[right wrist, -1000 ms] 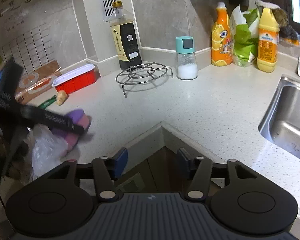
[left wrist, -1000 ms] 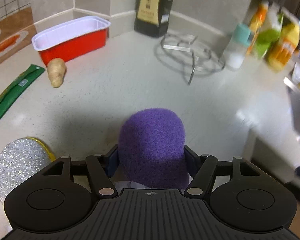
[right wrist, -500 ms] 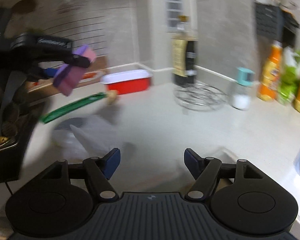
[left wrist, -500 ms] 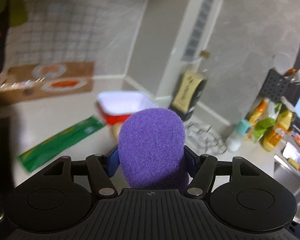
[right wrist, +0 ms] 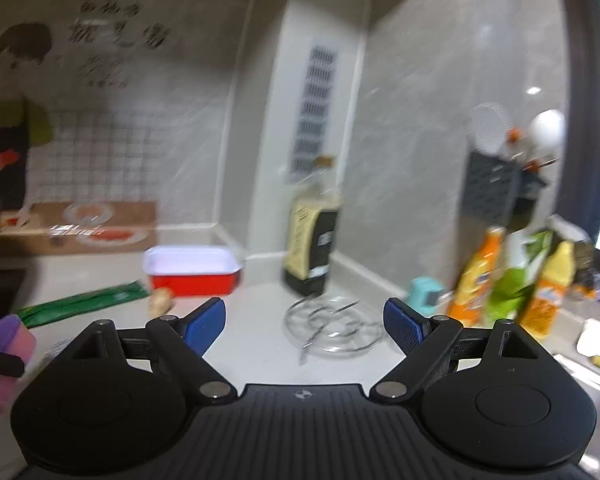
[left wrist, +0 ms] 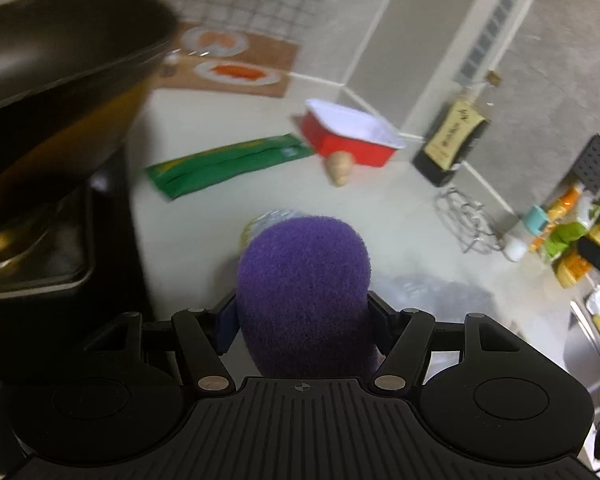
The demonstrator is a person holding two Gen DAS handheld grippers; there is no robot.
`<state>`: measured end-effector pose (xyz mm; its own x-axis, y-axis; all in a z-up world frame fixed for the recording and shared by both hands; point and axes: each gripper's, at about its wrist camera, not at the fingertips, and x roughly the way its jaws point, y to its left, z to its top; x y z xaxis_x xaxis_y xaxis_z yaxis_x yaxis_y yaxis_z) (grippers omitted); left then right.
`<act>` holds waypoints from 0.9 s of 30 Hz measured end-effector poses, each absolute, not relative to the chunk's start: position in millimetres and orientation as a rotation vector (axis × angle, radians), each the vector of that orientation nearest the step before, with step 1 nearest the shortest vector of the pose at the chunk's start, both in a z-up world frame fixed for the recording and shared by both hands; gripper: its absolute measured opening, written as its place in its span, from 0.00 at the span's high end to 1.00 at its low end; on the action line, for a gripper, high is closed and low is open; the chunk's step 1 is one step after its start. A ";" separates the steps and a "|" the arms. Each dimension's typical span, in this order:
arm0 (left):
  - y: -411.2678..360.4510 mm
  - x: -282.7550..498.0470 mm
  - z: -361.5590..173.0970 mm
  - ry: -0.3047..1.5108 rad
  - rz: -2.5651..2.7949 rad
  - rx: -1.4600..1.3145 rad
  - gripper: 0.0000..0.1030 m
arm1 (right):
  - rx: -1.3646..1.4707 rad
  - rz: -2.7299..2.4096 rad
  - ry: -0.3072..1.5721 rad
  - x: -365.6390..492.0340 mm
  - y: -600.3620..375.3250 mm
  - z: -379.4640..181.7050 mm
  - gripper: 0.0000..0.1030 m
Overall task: Collect trash
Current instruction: 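Grasp the plastic bag of scraps with the right tool while the left tool holds the sponge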
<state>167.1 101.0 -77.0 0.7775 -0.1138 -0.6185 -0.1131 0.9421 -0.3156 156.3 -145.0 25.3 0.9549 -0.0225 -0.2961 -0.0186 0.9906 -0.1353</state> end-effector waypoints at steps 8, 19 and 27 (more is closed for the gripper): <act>107.6 155.8 -84.3 0.740 0.023 -0.292 0.32 | -0.224 0.306 0.640 170.5 -54.8 -49.5 0.16; 115.6 138.3 -79.9 0.735 -0.048 -0.305 0.32 | -0.198 0.311 0.771 203.6 -41.2 -78.0 0.16; 136.3 127.0 -84.4 0.714 -0.155 -0.375 0.32 | -0.042 0.256 0.862 224.2 -38.2 -85.8 0.29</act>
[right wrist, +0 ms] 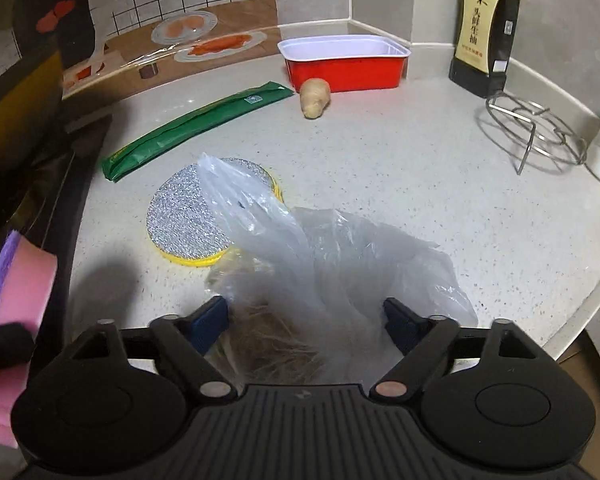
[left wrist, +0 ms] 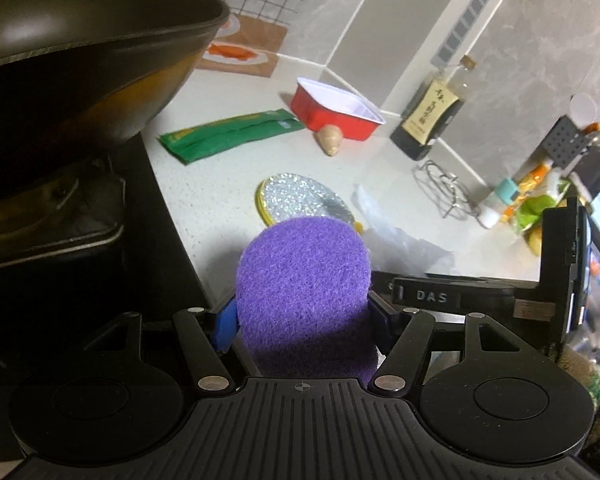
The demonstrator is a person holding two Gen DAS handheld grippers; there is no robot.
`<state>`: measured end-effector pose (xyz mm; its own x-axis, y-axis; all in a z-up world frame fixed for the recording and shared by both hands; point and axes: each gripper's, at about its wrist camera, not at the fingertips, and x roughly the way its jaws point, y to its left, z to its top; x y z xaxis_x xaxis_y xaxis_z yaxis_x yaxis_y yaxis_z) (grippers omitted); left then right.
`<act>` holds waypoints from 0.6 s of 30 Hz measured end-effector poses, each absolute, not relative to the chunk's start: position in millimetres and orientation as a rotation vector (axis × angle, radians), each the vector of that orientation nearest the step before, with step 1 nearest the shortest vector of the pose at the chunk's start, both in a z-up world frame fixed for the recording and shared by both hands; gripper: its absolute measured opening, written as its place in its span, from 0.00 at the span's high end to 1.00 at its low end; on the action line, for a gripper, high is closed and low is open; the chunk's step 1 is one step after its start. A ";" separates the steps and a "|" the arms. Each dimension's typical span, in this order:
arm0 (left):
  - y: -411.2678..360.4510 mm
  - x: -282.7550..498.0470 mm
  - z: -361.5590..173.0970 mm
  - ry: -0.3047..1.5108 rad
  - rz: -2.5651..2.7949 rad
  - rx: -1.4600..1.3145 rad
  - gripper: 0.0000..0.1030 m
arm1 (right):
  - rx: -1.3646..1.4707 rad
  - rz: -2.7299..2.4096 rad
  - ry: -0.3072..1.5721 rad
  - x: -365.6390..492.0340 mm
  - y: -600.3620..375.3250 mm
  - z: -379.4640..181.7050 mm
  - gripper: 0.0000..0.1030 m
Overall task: Collect trash
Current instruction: 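Grasp the plastic bag of scraps with the right tool while the left tool holds the sponge, then carry the sponge and plastic bag down into the cabinet over the green bin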
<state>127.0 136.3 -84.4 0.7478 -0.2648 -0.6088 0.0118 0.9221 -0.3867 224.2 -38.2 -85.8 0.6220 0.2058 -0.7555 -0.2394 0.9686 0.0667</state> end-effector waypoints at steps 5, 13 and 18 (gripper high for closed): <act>145.2 132.6 -87.4 0.715 -0.230 -0.398 0.32 | -0.059 0.235 0.857 214.8 -22.7 -75.4 0.73; 133.8 143.8 -92.7 0.740 -0.305 -0.409 0.32 | 0.072 0.247 0.779 176.7 -36.3 -28.1 0.85; 101.9 138.7 -87.8 0.730 -0.360 -0.391 0.32 | 0.094 0.220 0.699 145.5 -60.6 -2.2 0.85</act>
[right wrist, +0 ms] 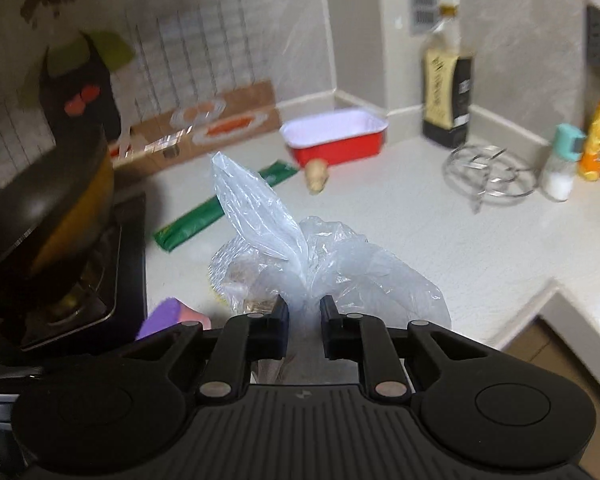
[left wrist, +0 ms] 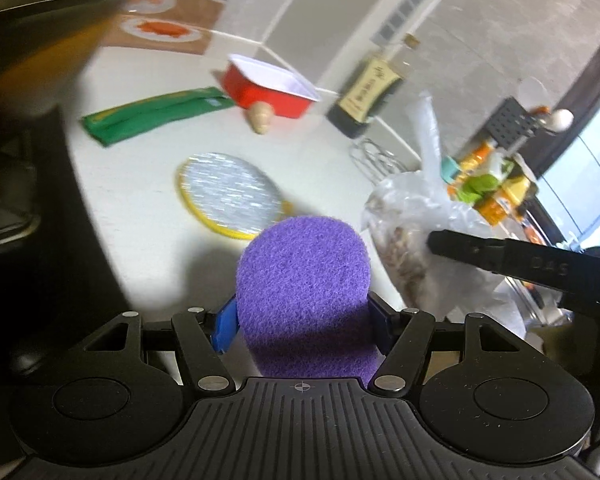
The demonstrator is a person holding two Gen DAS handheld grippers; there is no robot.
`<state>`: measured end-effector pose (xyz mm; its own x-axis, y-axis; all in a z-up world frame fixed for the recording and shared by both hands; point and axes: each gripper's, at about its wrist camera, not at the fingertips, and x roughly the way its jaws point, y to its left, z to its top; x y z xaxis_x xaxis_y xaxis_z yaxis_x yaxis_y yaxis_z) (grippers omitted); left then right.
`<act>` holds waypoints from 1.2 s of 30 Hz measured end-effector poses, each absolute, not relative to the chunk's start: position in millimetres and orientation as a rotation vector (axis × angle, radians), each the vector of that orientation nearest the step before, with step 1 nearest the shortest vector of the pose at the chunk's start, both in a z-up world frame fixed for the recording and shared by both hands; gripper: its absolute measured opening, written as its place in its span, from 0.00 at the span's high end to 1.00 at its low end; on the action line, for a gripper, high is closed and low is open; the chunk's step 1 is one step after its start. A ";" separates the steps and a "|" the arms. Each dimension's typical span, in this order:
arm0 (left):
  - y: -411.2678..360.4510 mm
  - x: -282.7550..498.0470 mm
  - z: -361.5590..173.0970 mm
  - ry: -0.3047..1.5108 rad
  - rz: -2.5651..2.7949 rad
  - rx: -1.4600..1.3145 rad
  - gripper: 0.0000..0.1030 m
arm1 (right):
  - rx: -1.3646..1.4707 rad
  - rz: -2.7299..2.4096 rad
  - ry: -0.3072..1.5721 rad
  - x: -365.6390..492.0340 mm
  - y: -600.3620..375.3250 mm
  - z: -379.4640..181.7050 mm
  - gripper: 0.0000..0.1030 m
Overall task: Collect trash
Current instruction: 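Carry the sponge and plastic bag down into the cabinet over the green bin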
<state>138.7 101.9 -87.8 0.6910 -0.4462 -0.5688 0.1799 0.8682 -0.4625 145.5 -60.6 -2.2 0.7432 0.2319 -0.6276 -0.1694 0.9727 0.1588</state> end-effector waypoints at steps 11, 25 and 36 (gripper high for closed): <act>-23.6 111.8 -106.4 0.812 -0.505 -0.313 0.32 | 0.191 0.056 0.622 38.2 -190.4 -15.6 0.85; -190.8 161.0 -326.8 1.258 -0.520 -0.225 0.32 | 0.378 -0.279 0.879 -83.4 -345.2 -188.0 0.85; -235.0 224.3 -500.0 1.453 -0.286 0.050 0.32 | 0.335 -0.376 0.980 -119.6 -367.0 -231.9 0.85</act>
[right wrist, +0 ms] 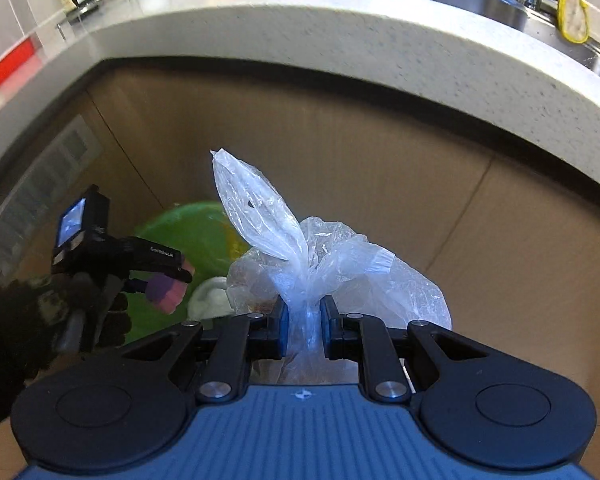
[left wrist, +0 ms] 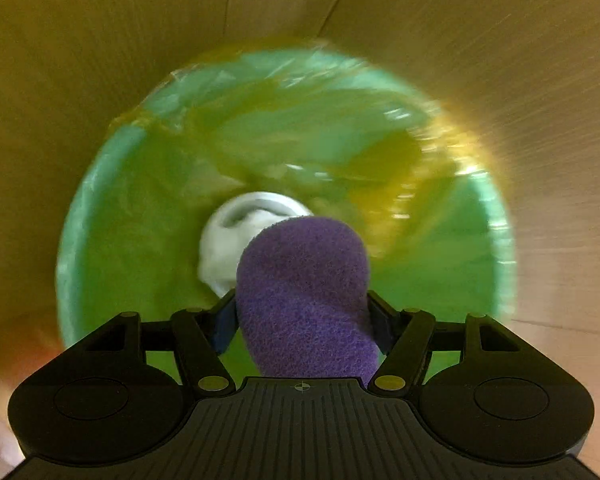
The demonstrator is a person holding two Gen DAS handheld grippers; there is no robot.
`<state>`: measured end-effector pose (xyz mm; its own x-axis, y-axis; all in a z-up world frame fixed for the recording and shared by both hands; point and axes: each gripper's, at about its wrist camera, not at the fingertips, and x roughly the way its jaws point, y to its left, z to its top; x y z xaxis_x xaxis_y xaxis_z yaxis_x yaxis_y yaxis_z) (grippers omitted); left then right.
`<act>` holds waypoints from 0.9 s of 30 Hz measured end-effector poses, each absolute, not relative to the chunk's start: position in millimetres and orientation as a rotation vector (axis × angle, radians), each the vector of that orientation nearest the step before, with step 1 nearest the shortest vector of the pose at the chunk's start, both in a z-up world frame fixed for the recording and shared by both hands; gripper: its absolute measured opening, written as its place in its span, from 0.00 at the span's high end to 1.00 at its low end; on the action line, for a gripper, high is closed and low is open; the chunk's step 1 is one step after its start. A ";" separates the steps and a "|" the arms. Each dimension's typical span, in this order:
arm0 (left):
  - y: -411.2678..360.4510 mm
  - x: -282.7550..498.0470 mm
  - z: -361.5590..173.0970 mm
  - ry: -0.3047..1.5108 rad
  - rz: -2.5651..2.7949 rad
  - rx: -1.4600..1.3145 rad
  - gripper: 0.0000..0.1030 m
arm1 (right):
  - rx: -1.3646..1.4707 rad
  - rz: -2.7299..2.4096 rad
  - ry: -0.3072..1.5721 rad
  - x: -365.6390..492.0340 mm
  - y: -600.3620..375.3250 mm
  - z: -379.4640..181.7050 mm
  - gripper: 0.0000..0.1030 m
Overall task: Collect trash
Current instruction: 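Carry the sponge and plastic bag down into the cabinet over the green bin, then open the left tool to drop the sponge while the right tool releases the bag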
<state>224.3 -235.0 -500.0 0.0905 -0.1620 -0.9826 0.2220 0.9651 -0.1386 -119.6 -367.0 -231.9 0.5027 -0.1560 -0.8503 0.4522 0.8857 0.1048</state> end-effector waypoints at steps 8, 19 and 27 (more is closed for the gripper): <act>-211.6 236.8 -520.6 1.413 -0.288 -0.102 0.32 | 0.338 -0.355 1.060 -102.4 -369.7 -263.6 0.85; -156.6 201.5 -504.7 1.257 -0.418 -0.331 0.32 | 0.310 -0.176 1.094 -35.3 -349.0 -327.0 0.85; -171.4 158.4 -479.6 1.045 -0.572 0.039 0.32 | 0.468 -0.039 1.015 25.6 -357.2 -351.7 0.85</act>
